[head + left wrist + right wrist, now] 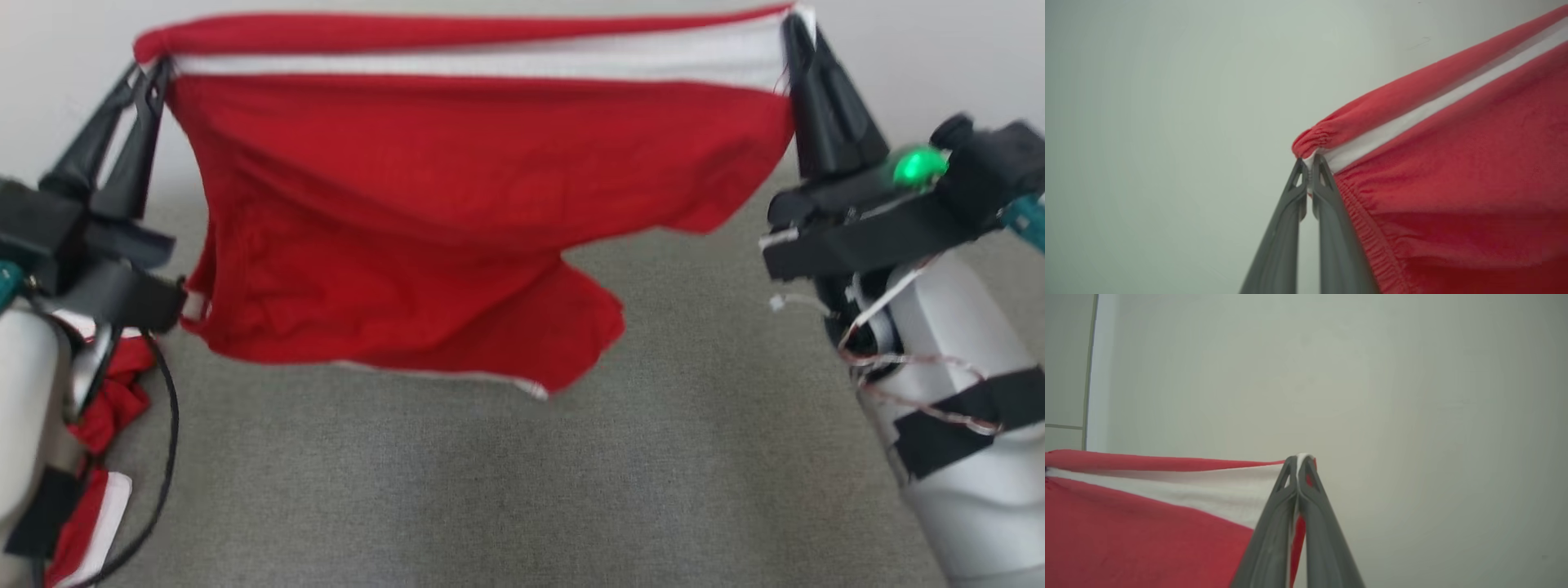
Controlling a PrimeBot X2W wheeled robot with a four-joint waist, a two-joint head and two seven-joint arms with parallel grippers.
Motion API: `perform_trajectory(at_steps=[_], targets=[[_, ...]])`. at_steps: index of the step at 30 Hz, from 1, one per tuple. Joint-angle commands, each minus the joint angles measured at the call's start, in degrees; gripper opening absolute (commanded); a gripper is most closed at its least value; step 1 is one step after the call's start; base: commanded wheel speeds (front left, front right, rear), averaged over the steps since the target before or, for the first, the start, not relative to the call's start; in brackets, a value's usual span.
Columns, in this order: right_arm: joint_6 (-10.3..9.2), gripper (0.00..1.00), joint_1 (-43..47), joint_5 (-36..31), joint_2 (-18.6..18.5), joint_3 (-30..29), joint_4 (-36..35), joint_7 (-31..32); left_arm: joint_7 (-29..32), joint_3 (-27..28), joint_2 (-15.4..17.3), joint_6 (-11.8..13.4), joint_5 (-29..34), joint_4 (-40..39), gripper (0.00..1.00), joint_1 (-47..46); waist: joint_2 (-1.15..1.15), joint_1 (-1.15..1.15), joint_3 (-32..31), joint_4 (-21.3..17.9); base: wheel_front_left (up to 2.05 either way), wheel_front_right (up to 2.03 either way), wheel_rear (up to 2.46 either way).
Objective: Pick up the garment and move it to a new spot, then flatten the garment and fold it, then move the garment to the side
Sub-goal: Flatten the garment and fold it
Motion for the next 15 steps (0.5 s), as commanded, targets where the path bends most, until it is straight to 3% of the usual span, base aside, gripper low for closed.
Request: perform_trajectory(at_steps=[1, 10, 15], targets=[[0.09, 0.0, -3.0, -0.2, -1.3, 0.4, 1.2, 0.0, 0.6, -0.9, 0.3, 0.1, -0.8, 1.3, 0.0, -3.0, 0.0, 0.01, 3.2, 0.3, 0.0, 0.0, 0.0], [0.07, 0.0, -19.2, -2.8, -4.8, 2.2, 8.8, 0.0, 1.8, -3.4, -0.7, 0.4, -0.2, 7.7, 0.0, -17.1, 0.0, 0.01, 15.1, 0.0, 0.0, 0.0, 0.0], [-0.06, 0.0, -33.9, -6.4, -5.5, -2.5, 15.6, 0.0, 3.1, -2.4, -1.3, 2.2, 1.3, 12.1, 0.0, -28.7, 0.0, 0.01, 25.7, -1.3, 0.0, 0.0, 0.0]])
